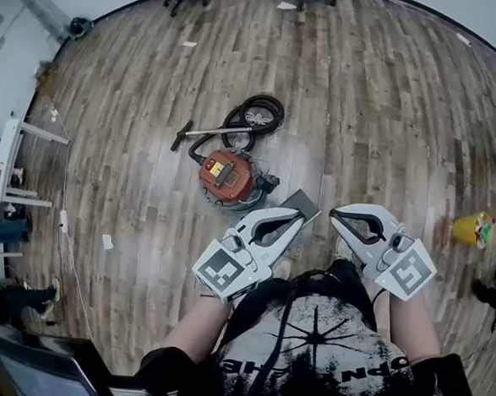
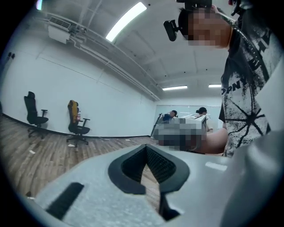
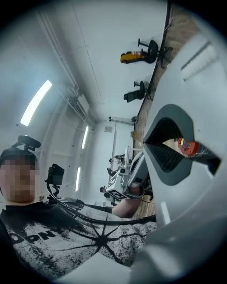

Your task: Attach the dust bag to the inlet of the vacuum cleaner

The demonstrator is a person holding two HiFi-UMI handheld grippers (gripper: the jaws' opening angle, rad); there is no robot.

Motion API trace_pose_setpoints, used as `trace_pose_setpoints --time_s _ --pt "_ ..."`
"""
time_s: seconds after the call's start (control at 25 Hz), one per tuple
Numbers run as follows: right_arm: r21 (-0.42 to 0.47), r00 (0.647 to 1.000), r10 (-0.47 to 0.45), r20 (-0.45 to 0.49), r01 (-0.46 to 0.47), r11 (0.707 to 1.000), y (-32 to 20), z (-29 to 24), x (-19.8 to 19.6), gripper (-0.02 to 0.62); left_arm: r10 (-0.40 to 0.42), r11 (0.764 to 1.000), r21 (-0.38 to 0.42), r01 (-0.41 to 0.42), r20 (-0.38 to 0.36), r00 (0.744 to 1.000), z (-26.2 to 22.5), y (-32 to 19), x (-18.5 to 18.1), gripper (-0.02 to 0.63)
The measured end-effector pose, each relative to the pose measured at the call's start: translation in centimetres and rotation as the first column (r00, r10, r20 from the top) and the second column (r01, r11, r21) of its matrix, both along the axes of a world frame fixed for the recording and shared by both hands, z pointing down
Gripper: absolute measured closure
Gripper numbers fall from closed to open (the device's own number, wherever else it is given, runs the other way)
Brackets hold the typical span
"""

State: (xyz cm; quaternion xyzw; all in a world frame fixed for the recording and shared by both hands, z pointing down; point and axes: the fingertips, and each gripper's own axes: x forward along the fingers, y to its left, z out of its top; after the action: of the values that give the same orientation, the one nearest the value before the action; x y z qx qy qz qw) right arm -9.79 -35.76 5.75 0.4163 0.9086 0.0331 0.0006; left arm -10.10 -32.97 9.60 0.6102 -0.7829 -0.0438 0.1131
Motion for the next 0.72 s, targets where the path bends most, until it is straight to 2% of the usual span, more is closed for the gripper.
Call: trace_pose_setpoints --time_s 0.12,0.24,0.36,0.44,0.56,0.72 --pt "0.020 0.992 -0.129 -0.004 0.129 0.991 -1.4 1.2 -1.1 0.586 -0.110 0.994 0.003 0.110 0.008 0.994 0.3 -1.6 -1.4 0.604" --pt "0.075 0.968 -0.243 -0.055 0.247 0.966 -3.6 3.8 -1.5 0.587 -0.221 0.975 0.000 0.221 0.011 0.975 0.7 -3.6 -2.3 0.603" --pt "0.216 0.932 -0.329 -0.153 0.356 0.909 -6.1 8.1 -2.0 0.587 -0.309 0.951 -0.020 0.310 0.012 0.951 1.5 -4.9 -3.3 0.603" --pt "0.227 0.907 -0.386 -0.170 0.418 0.880 -6.8 9.4 -2.2 0.586 -0.360 0.931 -0.057 0.360 0.020 0.933 2.5 -5.3 -3.4 0.603" --pt "0.245 0.862 -0.467 -0.200 0.505 0.827 -7.3 11.3 -2.4 0.586 -0.443 0.895 -0.060 0.442 0.005 0.897 3.3 -5.6 -3.2 0.604" --pt "0.303 0.832 -0.496 -0.249 0.553 0.776 -6.2 14.6 -3.2 0.586 -0.496 0.868 -0.056 0.493 -0.046 0.867 5.1 -4.0 -3.5 0.603"
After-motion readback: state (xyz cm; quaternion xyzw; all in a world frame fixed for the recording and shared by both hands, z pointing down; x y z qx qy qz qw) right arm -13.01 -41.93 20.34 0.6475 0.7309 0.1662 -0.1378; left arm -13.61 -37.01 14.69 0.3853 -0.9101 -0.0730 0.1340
